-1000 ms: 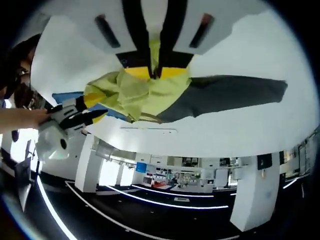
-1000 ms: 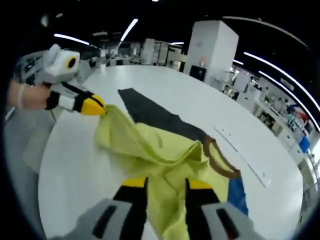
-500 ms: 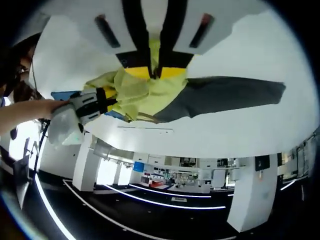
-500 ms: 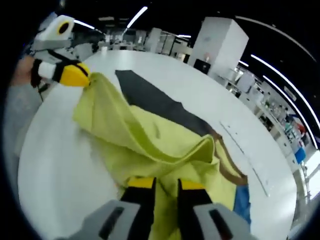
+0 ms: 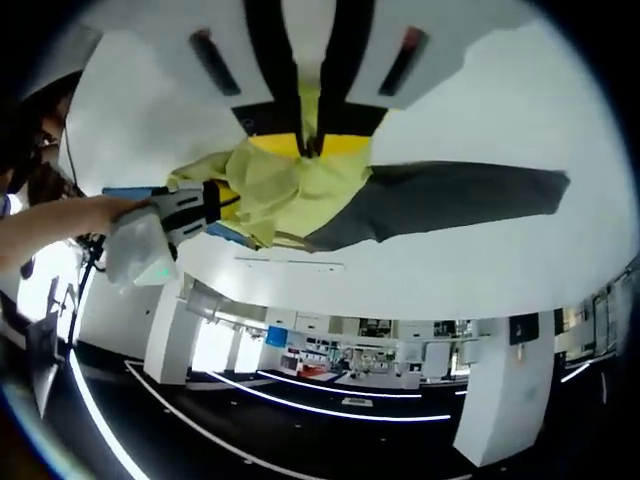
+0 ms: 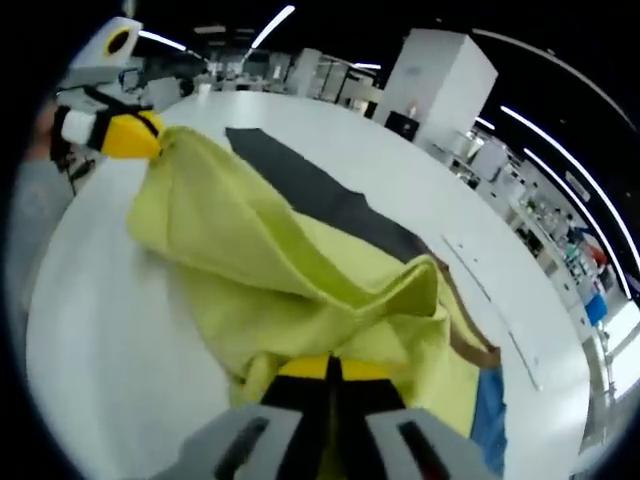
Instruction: Fold the garment on the visible template until the final outline fits inside the template.
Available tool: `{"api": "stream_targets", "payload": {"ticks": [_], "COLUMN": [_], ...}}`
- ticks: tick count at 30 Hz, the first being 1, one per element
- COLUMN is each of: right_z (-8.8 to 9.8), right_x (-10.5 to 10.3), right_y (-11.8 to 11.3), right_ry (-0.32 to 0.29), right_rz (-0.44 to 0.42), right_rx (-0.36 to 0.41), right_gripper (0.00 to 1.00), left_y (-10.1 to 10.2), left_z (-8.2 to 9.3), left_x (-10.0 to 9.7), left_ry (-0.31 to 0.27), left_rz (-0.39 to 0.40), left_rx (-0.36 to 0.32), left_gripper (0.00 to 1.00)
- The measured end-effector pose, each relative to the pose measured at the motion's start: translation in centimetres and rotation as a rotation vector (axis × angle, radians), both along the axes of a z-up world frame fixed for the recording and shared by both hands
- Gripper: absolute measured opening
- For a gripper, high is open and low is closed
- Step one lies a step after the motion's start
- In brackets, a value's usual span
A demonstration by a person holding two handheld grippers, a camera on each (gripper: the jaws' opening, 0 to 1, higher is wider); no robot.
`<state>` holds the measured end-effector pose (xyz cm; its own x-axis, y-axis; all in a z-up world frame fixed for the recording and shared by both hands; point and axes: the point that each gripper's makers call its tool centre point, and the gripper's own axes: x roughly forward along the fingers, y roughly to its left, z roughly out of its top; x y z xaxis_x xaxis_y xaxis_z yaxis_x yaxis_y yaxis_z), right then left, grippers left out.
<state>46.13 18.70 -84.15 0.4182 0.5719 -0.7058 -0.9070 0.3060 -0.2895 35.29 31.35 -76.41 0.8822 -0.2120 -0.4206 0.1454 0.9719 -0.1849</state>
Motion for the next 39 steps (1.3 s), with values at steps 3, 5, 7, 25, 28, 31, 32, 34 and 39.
{"api": "stream_targets", "payload": {"ticks": [3,5,7,25,28,31,32,34,39], "right_z": [0.6,1.1,2.3,8.4,9.1,9.5,9.6,9.5,8.7], "right_x": [-0.5,-0.8,-1.3,-7.3,-8.9,-10.2,-10.6,-11.9,-15.1], "right_y": [-0.3,-0.7,-0.7,-8.1,-9.7,-11.4,-11.7,-12.3,-13.9], "right_ry": [0.052,0.095,0.129,0.227,0.252,0.258,0.266,0.292,0.308], "right_rz": [-0.038,-0.069,-0.093,-0.188,-0.224,-0.261,-0.270,-0.280,-0.290], "right_rx": [0.039,0.062,0.118,0.257,0.290,0.302,0.311,0.318,0.299], "right_gripper": [0.00,0.00,0.00,0.00,0.00,0.00,0.00,0.00,0.00], "left_y": [0.3,0.4,0.5,0.9,1.2,1.5,1.7,2.1,2.2], "left_z": [0.0,0.0,0.1,0.8,0.8,0.6,0.5,0.3,-0.7], "left_x": [-0.1,-0.2,-0.4,-3.9,-4.7,-5.7,-5.9,-6.6,-8.2], "left_ry": [0.002,0.002,0.000,0.013,0.025,0.046,0.053,0.067,0.115], "left_rz": [0.002,0.003,0.002,-0.084,-0.098,-0.127,-0.133,-0.145,-0.195], "left_rx": [0.000,0.003,0.007,0.064,0.079,0.110,0.118,0.130,0.180], "left_gripper": [0.02,0.02,0.02,0.02,0.02,0.02,0.02,0.02,0.02]}}
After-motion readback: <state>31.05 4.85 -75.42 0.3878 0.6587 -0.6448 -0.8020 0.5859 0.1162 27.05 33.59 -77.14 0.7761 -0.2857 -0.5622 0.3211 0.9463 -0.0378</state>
